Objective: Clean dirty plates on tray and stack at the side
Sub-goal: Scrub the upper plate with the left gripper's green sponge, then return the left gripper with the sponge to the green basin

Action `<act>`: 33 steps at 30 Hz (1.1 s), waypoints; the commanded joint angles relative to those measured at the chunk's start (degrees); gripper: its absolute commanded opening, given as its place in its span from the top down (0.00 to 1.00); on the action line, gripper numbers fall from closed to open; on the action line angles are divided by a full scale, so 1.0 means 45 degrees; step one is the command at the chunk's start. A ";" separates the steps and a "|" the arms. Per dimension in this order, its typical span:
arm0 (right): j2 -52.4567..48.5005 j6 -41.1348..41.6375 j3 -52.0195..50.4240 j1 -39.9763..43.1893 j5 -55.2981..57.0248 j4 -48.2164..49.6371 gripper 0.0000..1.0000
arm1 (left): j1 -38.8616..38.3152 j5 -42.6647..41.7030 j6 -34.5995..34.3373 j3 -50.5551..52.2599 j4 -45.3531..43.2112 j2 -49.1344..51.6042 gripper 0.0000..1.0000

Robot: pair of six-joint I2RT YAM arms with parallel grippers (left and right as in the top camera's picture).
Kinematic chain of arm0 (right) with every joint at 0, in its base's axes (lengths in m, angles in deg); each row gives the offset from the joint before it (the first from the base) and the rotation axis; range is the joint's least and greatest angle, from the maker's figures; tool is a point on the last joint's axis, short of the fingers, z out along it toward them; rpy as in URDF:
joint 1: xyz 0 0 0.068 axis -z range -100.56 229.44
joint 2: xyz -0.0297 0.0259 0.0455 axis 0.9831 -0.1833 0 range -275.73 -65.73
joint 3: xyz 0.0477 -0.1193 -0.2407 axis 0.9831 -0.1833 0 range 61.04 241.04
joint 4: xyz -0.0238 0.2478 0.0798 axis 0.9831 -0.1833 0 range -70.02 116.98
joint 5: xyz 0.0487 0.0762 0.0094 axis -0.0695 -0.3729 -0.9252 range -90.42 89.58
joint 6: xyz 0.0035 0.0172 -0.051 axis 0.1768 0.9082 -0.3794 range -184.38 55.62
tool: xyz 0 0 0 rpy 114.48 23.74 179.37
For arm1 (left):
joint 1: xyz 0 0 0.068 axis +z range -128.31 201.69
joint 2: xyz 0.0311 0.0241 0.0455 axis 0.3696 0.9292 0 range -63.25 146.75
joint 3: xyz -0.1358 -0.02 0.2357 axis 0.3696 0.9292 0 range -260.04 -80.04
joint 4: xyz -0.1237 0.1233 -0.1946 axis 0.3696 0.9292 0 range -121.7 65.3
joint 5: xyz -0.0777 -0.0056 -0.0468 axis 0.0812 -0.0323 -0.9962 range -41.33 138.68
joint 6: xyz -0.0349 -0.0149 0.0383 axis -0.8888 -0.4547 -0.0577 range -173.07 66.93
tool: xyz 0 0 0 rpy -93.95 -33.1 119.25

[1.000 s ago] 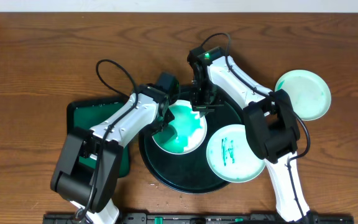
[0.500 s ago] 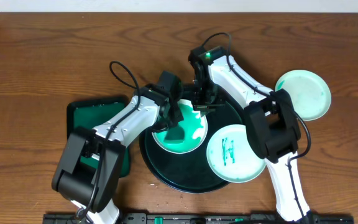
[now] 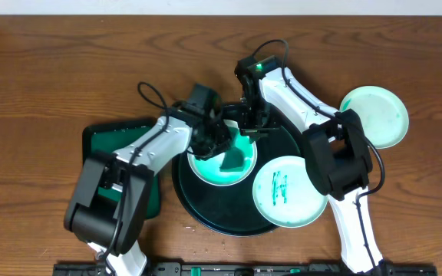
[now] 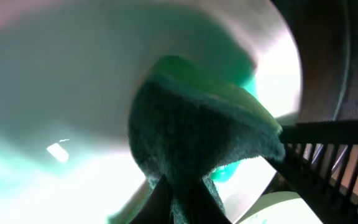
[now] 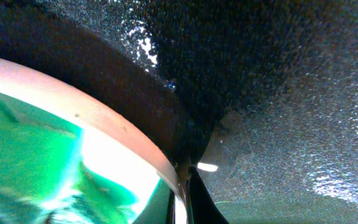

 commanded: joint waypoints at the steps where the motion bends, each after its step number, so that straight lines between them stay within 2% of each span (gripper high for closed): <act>1: -0.0219 0.0272 -0.0010 0.0495 0.1287 0.0583 0.99 | 0.0971 0.1025 0.0092 0.0165 0.0544 -0.0423 0.93; 6: -0.0219 -0.0418 -0.0010 0.0491 0.0996 0.0976 0.99 | 0.1671 0.1710 0.0602 0.0102 0.1190 -0.2084 0.93; 11: -0.0219 -0.0942 -0.0010 0.0491 0.0928 0.1413 0.99 | 0.1734 0.5265 0.0758 0.0092 0.3453 -0.4687 0.93; 15: -0.0219 -0.1365 -0.0010 0.0491 0.0855 0.1603 0.99 | 0.1744 0.7135 0.0733 0.0092 0.5017 -0.5464 0.93; 19: -0.0219 -0.1404 -0.0010 0.0491 0.0855 0.1608 0.99 | 0.1904 0.8597 0.0408 0.0097 0.6135 -0.5377 0.93; 23: -0.0189 -0.1787 -0.0010 0.0481 0.0753 0.1554 0.99 | 0.2603 0.8947 0.0486 0.0121 0.6246 -0.5066 0.93; 28: -0.0024 -0.2365 -0.0010 0.0481 0.0612 0.1559 0.99 | 0.4177 0.9884 0.1005 0.0121 0.5979 -0.4226 0.93; 33: 0.0180 -0.3390 -0.0010 0.0432 0.0403 0.1515 0.99 | 0.5892 0.9826 0.1001 0.0121 0.5761 -0.3007 0.93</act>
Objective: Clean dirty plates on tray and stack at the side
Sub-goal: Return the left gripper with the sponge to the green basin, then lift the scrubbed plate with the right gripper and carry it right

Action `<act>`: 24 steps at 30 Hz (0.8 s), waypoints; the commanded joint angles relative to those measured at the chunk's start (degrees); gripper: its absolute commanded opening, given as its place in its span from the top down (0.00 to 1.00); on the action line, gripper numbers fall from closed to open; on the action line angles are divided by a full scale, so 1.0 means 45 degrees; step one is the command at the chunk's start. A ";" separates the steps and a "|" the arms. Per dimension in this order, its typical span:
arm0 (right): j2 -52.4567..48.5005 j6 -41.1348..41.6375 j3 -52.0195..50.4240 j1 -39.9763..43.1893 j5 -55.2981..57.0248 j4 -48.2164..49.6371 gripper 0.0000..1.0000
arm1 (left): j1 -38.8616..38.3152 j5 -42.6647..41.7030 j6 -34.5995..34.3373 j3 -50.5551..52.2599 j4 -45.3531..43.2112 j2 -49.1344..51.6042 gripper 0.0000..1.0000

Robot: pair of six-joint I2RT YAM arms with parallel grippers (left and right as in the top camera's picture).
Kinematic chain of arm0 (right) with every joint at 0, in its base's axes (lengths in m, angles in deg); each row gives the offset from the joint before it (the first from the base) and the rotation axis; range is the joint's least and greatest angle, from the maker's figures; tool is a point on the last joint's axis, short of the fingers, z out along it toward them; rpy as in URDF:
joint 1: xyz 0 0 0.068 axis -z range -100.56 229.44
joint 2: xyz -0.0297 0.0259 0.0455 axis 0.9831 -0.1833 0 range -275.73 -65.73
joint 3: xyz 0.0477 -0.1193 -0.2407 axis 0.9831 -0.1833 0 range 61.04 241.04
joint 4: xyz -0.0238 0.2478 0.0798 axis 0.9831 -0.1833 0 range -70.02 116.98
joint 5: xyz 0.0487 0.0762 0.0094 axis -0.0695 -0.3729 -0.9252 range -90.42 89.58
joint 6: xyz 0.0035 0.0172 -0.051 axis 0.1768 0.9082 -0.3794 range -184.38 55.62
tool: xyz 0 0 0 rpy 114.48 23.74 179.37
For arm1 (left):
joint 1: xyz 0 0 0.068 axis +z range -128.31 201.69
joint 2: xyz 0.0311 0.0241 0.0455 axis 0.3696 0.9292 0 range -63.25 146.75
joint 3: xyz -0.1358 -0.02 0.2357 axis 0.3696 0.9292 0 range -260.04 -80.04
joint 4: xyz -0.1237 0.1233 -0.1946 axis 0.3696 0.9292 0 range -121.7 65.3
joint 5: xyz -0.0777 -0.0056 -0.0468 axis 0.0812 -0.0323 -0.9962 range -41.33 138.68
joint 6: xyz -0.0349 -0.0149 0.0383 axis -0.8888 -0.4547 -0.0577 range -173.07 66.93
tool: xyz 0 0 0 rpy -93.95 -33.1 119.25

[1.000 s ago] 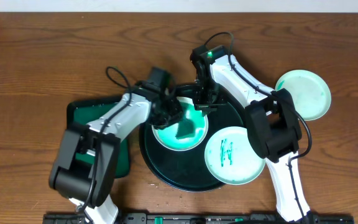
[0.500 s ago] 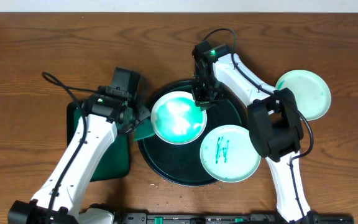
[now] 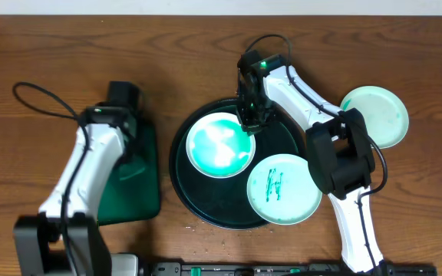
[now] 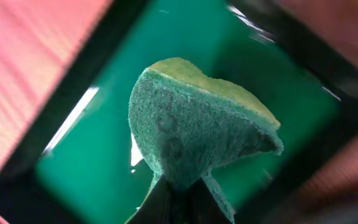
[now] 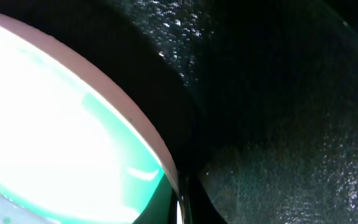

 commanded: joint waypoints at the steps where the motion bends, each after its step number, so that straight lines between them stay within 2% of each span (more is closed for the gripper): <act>1: 0.0160 -0.1049 -0.0010 0.0141 0.0583 0.0340 0.99 | 0.0903 0.0588 0.0243 -0.0010 0.0034 0.0695 0.93; 9: 0.1258 -0.1792 -0.0010 -0.0073 0.0510 0.0607 0.99 | 0.1287 0.0583 0.0330 0.0000 -0.0131 0.1151 0.93; 17: 0.2783 -0.1496 -0.0010 -0.0627 0.2929 0.0345 0.99 | 0.1287 0.0583 0.0481 0.0000 -0.0136 0.1151 0.93; 24: 0.2832 -0.1545 -0.0010 -0.1195 0.5299 0.0151 0.99 | 0.1287 0.0583 0.0476 0.0000 -0.0141 0.1151 0.93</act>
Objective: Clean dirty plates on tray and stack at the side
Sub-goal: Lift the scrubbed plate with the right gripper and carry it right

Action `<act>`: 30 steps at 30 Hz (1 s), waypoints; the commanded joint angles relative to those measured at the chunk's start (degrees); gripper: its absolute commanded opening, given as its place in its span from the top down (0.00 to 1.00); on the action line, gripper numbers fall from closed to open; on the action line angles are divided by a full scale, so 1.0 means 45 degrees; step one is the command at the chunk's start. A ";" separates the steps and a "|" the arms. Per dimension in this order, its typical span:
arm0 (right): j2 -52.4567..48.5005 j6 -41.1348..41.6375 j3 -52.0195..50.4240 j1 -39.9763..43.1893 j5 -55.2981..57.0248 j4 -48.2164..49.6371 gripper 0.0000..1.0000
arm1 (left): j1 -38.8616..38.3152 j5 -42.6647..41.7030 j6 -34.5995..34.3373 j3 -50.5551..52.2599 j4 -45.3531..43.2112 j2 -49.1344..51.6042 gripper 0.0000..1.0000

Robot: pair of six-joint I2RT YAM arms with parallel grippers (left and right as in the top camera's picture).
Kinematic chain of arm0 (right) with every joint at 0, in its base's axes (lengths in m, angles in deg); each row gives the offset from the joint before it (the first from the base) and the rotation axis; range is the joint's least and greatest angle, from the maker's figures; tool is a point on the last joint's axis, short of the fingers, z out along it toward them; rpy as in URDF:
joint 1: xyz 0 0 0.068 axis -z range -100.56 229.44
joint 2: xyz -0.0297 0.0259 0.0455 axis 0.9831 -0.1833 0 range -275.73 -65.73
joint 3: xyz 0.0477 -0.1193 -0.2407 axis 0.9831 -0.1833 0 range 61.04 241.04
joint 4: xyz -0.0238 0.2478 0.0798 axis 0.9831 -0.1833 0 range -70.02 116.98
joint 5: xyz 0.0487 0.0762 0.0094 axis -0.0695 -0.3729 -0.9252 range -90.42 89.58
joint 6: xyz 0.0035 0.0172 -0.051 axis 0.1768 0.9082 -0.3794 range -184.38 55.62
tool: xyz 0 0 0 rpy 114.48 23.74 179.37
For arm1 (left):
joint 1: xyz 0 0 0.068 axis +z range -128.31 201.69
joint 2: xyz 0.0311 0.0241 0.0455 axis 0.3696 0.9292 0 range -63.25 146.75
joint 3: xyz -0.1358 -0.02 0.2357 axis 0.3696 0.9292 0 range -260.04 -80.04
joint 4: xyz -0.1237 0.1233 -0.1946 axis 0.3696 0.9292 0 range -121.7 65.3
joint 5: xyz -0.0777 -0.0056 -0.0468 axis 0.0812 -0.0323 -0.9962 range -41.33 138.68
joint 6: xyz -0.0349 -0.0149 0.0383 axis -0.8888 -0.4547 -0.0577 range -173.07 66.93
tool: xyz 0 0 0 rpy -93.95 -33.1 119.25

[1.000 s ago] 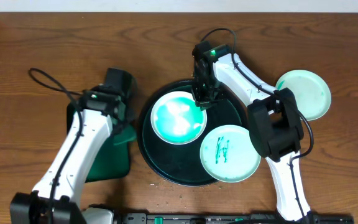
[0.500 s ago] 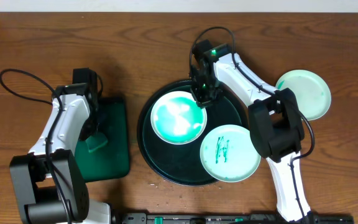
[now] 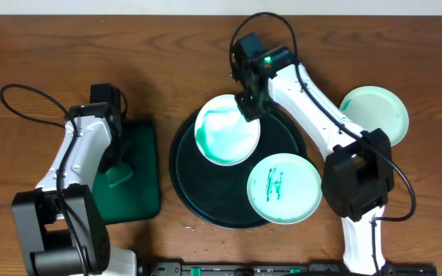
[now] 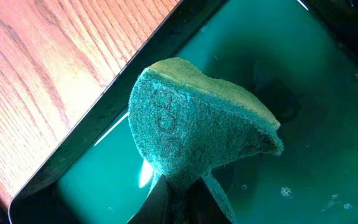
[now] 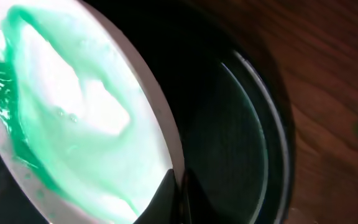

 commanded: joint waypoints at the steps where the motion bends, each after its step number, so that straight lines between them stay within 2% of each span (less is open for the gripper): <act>1: 0.0170 -0.0112 0.0049 -0.0466 0.2380 0.0000 0.99 | 0.0015 0.0355 0.0180 0.0000 0.0005 0.0000 0.93; 17: 0.0180 -0.0117 0.0049 -0.2064 0.7805 -0.0136 0.99 | 0.0015 0.0359 0.0180 0.0000 -0.0146 0.0000 0.93; 26: 0.0209 -0.0107 0.0049 -0.2749 0.9923 -0.0243 0.99 | 0.0015 0.0359 0.0185 0.0000 -0.0189 0.0000 0.92; 30: 0.0359 -0.0112 0.0049 -0.2875 1.0122 -0.0267 0.99 | 0.0015 0.0359 0.0185 0.0000 -0.0189 0.0000 0.92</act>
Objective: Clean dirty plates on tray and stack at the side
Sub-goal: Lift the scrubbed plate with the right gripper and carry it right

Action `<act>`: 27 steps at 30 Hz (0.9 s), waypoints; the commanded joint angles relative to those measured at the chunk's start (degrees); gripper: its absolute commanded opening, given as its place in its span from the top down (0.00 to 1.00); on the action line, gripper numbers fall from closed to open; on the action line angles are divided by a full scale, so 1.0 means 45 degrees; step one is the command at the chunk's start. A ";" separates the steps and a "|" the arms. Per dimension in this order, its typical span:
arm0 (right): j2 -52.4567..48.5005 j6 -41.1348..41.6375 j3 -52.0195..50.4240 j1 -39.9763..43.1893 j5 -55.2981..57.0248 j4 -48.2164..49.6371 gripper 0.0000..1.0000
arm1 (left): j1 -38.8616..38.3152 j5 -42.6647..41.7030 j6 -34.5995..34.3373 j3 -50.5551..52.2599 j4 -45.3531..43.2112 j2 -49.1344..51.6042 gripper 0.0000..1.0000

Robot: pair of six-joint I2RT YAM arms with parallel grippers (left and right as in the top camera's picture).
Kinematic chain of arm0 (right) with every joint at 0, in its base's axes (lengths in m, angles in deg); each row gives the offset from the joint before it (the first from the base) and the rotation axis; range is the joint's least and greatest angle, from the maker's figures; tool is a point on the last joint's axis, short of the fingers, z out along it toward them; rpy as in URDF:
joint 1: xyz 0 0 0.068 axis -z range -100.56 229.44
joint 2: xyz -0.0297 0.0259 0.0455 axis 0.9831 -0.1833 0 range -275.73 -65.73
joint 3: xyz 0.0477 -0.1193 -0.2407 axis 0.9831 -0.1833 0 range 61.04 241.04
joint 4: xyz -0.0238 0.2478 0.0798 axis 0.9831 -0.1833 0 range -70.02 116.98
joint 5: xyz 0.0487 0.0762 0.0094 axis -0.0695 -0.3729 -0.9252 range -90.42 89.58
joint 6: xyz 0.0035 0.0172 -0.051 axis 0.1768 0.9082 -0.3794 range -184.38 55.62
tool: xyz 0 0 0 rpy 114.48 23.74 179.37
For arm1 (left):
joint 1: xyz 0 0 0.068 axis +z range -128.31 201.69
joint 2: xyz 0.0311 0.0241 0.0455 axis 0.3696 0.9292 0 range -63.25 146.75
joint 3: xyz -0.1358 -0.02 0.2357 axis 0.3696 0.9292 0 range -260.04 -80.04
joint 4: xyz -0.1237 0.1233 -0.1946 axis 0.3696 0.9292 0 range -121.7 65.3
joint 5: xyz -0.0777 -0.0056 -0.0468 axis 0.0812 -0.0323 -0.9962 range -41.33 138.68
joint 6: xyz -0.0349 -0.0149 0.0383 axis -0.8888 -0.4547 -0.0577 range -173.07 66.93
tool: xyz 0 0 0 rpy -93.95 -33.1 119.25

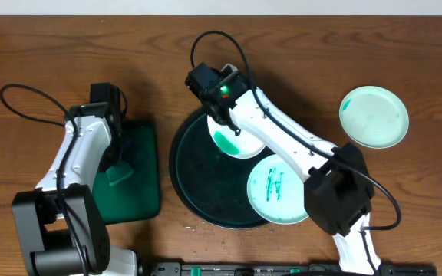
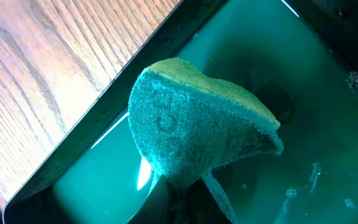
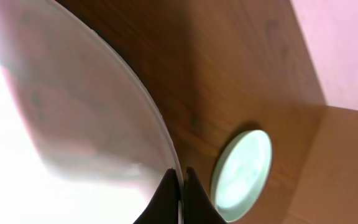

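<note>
My right gripper (image 1: 222, 115) is shut on the rim of a white plate (image 1: 236, 136), held tilted over the back of the round black tray (image 1: 206, 195), green liquid pooled at its low edge. In the right wrist view the fingers (image 3: 166, 193) pinch the plate's rim (image 3: 148, 118). A second plate with green marks (image 1: 281, 188) lies on the tray's front right. A clean plate (image 1: 374, 116) sits on the table at the far right, also seen as the clean plate (image 3: 241, 171). My left gripper (image 2: 179, 199) is shut on a green sponge (image 2: 197, 134) over the green basin (image 1: 133, 172).
The rectangular basin (image 2: 328, 143) holds green water and stands left of the tray. Bare wooden table (image 1: 67, 46) lies all around. Black rails (image 1: 244, 270) run along the front edge.
The right gripper has shifted left and tipped the plate steeper over the tray's back, liquid gathering at its lower edge. The left gripper and sponge stay over the basin.
First the left gripper pressed the sponge on the plate in the tray while the right gripper held its rim. Then the sponge was over the basin and the plate lay wet. After that the right gripper had the plate lifted and tilted, now steeper and further left.
</note>
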 commanded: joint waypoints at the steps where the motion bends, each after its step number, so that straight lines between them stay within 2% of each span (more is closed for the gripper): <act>1: 0.0437 -0.0102 0.0049 -0.0102 0.1321 -0.0034 0.99 | 0.0015 0.0359 0.0180 0.0000 0.0024 0.0000 0.92; 7: 0.0962 -0.0301 0.0049 -0.0131 0.2370 0.0063 0.99 | 0.0015 0.0359 0.0175 0.0000 0.0024 0.0000 0.92; 17: 0.1729 -0.2681 0.0049 -0.0442 0.3507 0.1214 0.99 | 0.0019 0.0364 0.0175 0.0000 0.0024 0.0000 0.92; 21: 0.1753 -0.3143 0.0049 -0.0758 0.4881 0.1336 0.99 | 0.0015 0.0364 0.0175 0.0000 0.0024 0.0000 0.92; 27: 0.1753 -0.5513 0.0049 -0.1307 0.6538 0.1792 0.99 | 0.0019 0.0364 0.0175 0.0000 -0.0053 0.0000 0.92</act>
